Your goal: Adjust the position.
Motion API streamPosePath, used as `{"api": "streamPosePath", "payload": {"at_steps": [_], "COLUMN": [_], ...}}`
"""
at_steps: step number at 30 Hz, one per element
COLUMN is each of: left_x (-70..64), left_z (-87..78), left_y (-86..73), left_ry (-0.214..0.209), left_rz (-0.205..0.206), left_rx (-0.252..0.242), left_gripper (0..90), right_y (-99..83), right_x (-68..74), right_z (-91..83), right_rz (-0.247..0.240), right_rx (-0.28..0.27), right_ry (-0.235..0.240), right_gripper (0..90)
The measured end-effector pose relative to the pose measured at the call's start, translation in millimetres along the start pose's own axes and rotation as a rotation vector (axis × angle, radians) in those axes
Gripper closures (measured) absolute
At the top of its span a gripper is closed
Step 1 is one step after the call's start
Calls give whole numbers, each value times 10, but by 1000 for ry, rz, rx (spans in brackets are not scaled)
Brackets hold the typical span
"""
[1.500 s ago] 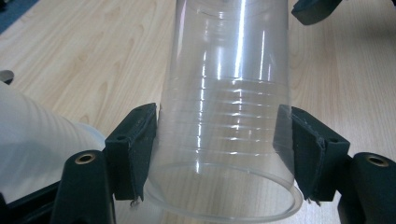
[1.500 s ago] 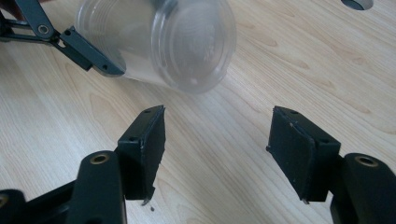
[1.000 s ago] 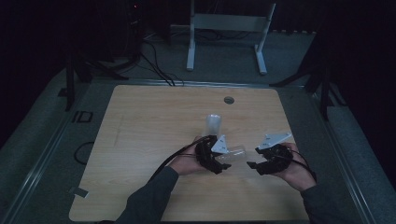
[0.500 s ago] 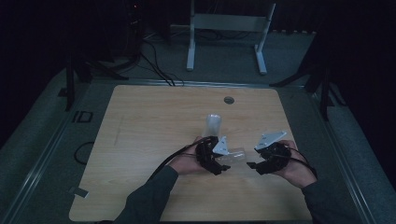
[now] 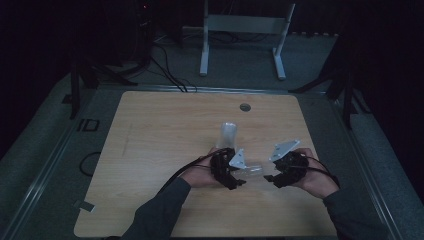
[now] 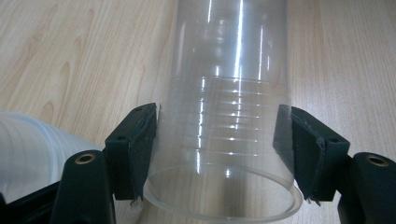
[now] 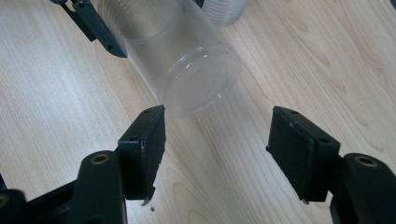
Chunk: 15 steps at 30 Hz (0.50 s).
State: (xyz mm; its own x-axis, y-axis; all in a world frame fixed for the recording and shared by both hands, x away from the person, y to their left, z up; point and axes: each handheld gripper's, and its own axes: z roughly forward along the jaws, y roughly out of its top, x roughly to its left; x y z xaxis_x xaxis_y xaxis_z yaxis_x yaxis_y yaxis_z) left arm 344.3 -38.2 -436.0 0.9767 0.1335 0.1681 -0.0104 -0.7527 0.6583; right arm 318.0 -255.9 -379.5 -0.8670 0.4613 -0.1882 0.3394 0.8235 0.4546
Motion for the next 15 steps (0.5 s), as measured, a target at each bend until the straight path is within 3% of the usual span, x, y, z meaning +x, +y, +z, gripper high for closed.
{"api": "streamPosePath", "payload": {"at_steps": [15], "left_x": [-27], "left_z": [32], "left_y": [2], "left_ry": [-6], "left_rz": [17], "left_rx": [11], "left_gripper": [314], "right_y": [96], "right_x": [49], "right_z": [34], "right_rz": [-68], "right_rx": [43], "right_ry": [33], "right_gripper": [362]}}
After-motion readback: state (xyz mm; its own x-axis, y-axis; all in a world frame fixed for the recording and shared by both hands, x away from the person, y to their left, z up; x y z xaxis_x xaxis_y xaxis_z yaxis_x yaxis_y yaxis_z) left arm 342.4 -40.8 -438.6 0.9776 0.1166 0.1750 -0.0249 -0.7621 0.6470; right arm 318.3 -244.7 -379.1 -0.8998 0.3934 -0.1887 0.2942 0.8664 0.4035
